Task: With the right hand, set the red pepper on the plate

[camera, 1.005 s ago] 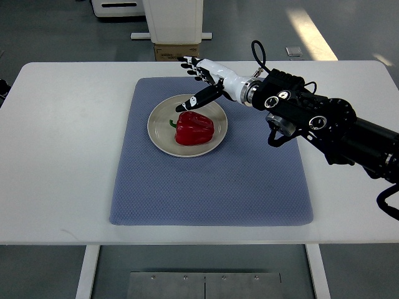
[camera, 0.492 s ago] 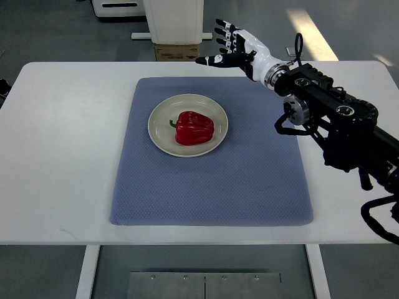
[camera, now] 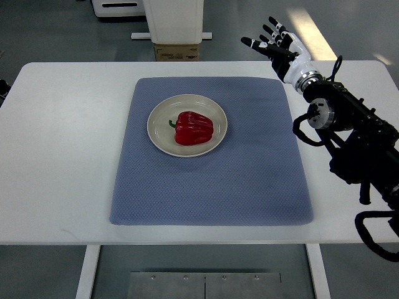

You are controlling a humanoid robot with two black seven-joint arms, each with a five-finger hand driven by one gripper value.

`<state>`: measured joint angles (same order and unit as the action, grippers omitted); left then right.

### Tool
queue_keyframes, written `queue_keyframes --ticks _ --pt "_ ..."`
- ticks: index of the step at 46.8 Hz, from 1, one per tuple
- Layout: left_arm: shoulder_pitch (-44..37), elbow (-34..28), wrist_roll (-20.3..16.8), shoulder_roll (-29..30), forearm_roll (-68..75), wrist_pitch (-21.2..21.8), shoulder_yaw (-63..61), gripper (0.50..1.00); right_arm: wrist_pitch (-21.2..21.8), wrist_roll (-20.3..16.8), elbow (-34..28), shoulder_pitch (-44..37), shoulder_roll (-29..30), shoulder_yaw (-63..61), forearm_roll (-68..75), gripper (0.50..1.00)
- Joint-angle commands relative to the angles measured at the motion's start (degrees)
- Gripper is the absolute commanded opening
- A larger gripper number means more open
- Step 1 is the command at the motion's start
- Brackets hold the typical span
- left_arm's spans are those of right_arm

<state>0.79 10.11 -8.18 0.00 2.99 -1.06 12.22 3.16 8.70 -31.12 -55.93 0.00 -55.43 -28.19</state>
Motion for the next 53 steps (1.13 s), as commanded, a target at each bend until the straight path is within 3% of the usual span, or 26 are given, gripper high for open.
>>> queue_keyframes --ticks 1,15,53 --pt "0.00 0.00 0.01 0.00 0.00 0.00 0.00 1.000 0.00 0.00 -0.17 1.52 0.00 -2.66 -0.02 1.000" --pt "0.00 0.00 0.01 0.00 0.00 0.00 0.00 1.000 0.70 0.27 -0.87 5.83 -0.79 -5.82 -0.20 1.000" --pt "0.00 0.00 0.01 0.00 0.00 0.00 0.00 1.000 0.79 5.19 -1.31 11.37 -2.72 -3.37 -0.72 1.000"
